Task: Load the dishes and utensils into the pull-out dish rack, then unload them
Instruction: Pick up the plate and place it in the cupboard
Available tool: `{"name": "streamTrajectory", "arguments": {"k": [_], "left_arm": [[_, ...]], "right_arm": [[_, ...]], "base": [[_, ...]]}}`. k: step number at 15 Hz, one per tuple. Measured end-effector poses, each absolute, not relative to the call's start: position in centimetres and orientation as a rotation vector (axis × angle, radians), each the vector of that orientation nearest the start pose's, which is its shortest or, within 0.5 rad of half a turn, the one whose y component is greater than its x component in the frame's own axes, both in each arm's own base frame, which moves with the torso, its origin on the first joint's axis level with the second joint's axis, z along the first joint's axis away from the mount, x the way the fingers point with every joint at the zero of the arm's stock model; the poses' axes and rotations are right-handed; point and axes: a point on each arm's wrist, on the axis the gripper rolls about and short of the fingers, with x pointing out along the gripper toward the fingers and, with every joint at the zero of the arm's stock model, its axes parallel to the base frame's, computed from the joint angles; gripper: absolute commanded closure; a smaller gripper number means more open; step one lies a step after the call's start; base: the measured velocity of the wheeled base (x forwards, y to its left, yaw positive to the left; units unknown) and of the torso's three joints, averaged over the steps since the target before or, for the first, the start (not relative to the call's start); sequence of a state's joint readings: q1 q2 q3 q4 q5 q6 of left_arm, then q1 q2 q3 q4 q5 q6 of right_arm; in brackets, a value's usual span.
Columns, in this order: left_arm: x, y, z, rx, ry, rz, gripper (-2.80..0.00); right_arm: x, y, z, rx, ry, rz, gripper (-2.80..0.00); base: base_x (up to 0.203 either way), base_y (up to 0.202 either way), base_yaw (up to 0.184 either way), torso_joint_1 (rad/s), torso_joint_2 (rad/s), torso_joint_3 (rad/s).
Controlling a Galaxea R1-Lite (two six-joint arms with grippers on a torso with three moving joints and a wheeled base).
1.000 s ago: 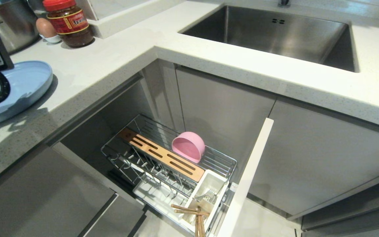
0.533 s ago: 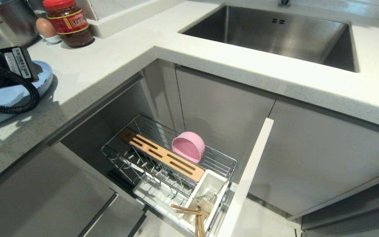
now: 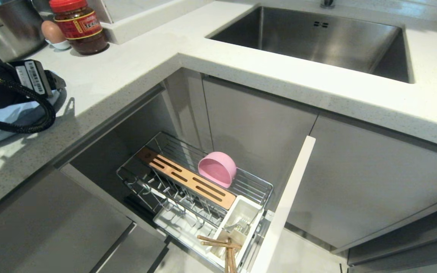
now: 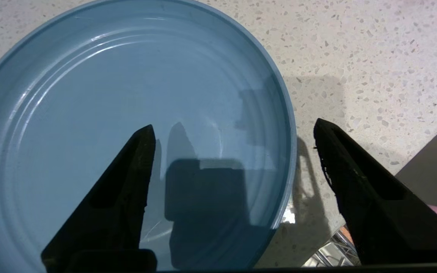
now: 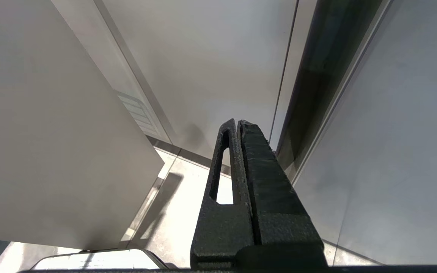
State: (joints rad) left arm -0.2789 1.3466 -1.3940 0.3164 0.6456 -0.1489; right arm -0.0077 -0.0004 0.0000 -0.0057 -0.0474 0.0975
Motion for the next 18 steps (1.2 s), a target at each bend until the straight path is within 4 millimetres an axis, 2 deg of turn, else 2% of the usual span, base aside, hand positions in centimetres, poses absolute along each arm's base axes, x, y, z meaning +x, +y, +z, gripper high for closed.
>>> {"name": "streamTrajectory", "arguments": {"k": [8, 13, 14, 15, 18], "left_arm": [[21.1, -4.7, 34.0, -0.041, 0.252, 0.371, -2.8], [21.5, -4.8, 33.9, -0.041, 0.258, 0.367, -2.8], [21.6, -4.8, 33.8, -0.041, 0.259, 0.367, -2.41], [21.6, -4.8, 33.8, -0.04, 0.261, 0.367, 0.0], [21.6, -4.8, 33.6, -0.037, 0.265, 0.367, 0.0]], "right_arm": [[-2.3, -0.1, 7.6, 0.098, -0.009, -0.055, 0.0], [-2.3, -0.1, 7.6, 0.098, -0.009, -0.055, 0.0], [-2.3, -0.1, 7.6, 0.098, -0.009, -0.055, 0.0], [-2.3, -0.1, 7.6, 0.098, -0.009, -0.055, 0.0], [-2.3, -0.1, 7.6, 0.098, -0.009, -0.055, 0.0]], "base": [[0.0, 0.0, 0.0, 0.0, 0.0, 0.0], [0.0, 0.0, 0.0, 0.0, 0.0, 0.0], [0.0, 0.0, 0.0, 0.0, 0.0, 0.0], [0.0, 0.0, 0.0, 0.0, 0.0, 0.0], [0.0, 0.0, 0.0, 0.0, 0.0, 0.0]]}}
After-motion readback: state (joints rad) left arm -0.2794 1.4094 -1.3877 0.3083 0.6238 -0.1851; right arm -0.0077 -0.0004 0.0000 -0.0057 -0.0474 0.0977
